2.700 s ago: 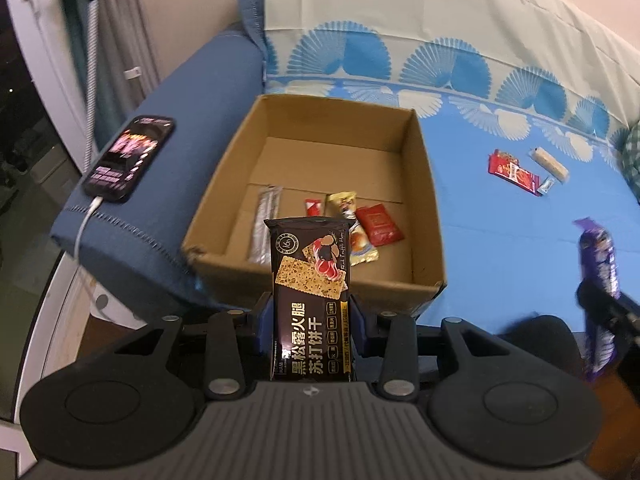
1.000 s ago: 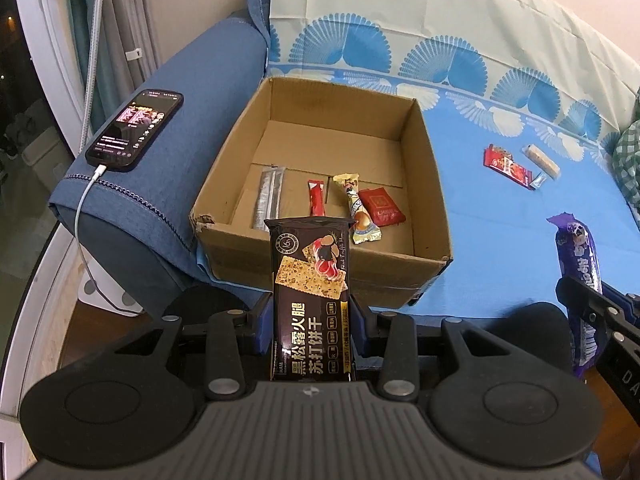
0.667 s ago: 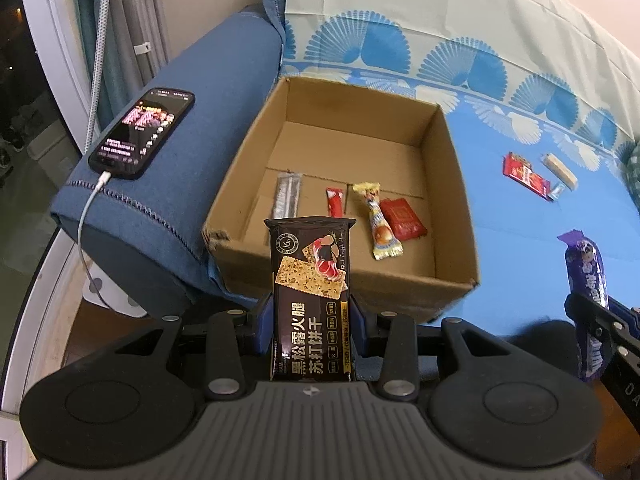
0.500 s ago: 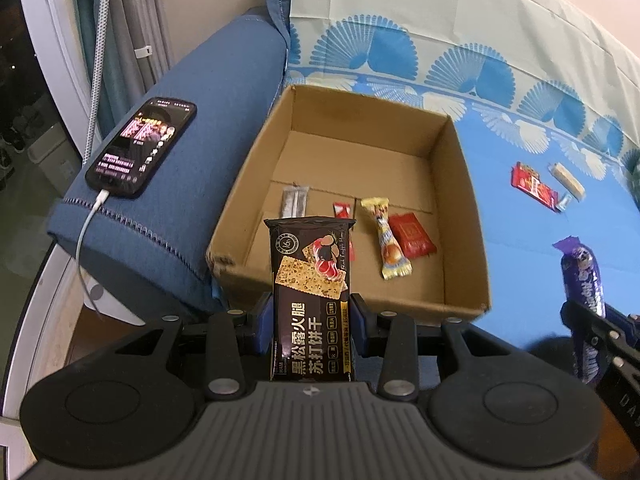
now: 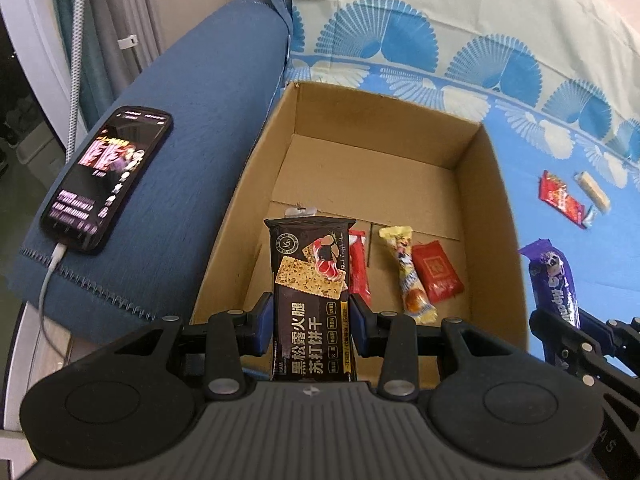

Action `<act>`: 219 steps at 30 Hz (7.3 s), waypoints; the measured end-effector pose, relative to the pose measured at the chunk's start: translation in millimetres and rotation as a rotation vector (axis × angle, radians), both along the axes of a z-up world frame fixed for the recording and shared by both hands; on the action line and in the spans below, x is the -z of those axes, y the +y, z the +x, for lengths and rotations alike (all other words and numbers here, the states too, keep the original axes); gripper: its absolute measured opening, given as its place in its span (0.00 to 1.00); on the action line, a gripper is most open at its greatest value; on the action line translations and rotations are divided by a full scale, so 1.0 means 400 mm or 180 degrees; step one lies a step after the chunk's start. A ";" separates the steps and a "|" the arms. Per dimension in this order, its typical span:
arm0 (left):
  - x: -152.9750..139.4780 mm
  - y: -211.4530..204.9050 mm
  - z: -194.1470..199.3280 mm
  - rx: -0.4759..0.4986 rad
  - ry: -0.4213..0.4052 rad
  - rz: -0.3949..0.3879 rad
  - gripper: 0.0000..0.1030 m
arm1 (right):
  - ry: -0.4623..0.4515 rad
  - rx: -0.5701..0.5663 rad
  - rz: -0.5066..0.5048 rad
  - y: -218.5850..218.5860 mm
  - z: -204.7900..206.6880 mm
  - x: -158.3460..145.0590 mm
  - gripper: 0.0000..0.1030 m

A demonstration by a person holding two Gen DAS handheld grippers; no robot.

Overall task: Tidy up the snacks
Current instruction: 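Carry the black cracker pack and purple bar over the box and release both inside, then withdraw both open tools from the box toward the remaining snacks, then grasp the red spicy snack bag with the left tool while the right tool grasps the clear rice cake bar, then carry the red spicy snack bag and rice cake bar toward the box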

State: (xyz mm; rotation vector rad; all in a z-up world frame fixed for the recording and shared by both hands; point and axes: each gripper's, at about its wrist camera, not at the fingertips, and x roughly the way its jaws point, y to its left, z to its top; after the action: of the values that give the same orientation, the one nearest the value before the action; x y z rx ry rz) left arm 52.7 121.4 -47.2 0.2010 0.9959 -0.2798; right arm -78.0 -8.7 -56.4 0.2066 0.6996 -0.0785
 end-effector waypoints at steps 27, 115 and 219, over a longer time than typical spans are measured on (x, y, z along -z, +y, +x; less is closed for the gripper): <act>0.139 -0.062 0.203 0.0082 0.0030 0.0306 1.00 | 0.0369 0.0157 0.0586 -0.090 0.263 0.158 0.79; -0.040 -0.506 -0.210 0.0729 0.0202 0.0246 1.00 | -0.0488 0.1550 0.0387 -0.416 -0.423 0.026 0.99; -0.114 0.038 -0.445 0.0452 -0.0419 -0.0052 0.48 | -0.0655 -0.0176 -0.0188 0.054 -0.443 -0.115 0.37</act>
State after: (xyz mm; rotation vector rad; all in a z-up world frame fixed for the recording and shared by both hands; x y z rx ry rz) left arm -125.2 136.8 -1.8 0.2725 0.8501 -0.3990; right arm -255.1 13.0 -10.2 0.1362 0.4970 -0.0245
